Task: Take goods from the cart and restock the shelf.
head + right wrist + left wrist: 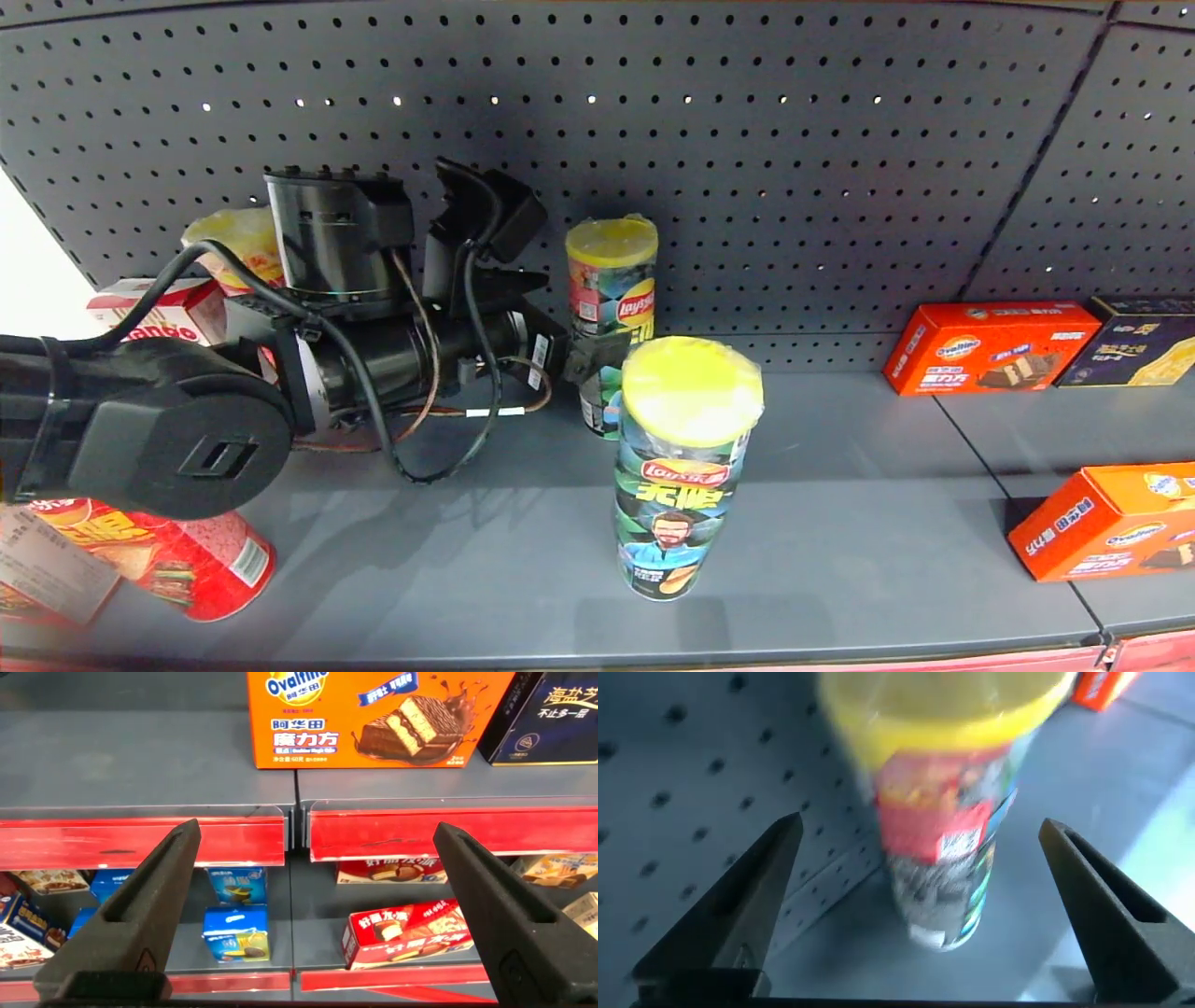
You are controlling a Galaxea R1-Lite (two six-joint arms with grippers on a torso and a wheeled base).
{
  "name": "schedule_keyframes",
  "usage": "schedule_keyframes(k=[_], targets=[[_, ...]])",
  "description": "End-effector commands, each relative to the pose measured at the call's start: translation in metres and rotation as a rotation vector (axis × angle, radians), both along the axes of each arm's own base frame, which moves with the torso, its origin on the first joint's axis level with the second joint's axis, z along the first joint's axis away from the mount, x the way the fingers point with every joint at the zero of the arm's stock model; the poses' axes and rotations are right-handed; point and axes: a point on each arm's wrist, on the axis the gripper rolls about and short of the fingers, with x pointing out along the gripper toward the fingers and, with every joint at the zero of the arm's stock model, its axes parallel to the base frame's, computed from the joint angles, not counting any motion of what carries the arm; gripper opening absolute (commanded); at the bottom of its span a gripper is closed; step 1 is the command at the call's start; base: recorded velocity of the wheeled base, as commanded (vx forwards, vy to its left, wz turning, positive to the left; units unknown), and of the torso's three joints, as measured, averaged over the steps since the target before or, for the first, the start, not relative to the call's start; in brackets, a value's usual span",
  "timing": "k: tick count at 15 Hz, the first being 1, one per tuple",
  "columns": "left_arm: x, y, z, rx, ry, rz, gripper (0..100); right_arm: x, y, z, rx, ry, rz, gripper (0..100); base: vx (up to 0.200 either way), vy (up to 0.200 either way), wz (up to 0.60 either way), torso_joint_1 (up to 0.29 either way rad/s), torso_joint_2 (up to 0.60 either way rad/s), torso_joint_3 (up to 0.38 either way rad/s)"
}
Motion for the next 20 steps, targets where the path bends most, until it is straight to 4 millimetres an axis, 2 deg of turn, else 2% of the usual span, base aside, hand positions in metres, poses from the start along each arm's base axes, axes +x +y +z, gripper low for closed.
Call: schedule_keyframes(k=[1, 5, 11, 15, 20], targets=[[-0.008, 0.004, 0.002, 0.003, -0.003, 0.02, 100, 0.0, 0.0, 0.0, 0.0, 0.001, 0.0, 100, 0.0, 0.0, 0.0, 0.0, 0.0, 0.0], [-0.008, 0.011, -0.007, 0.121, -0.04, 0.095, 100, 0.0, 0.0, 0.0, 0.0, 0.001, 0.0, 100, 0.0, 0.0, 0.0, 0.0, 0.0, 0.0], [0.002, 0.007, -0.018, 0.169, -0.029, 0.14, 100, 0.0, 0.0, 0.0, 0.0, 0.001, 0.0, 100, 0.0, 0.0, 0.0, 0.0, 0.0, 0.0], [0.011, 0.008, -0.018, 0.173, -0.035, 0.187, 100, 0.0, 0.0, 0.0, 0.0, 0.001, 0.0, 100, 0.0, 0.0, 0.0, 0.0, 0.0, 0.0], [0.011, 0.011, -0.018, 0.205, -0.048, 0.229, 100, 0.0, 0.0, 0.0, 0.0, 0.001, 0.0, 100, 0.0, 0.0, 0.0, 0.0, 0.0, 0.0]])
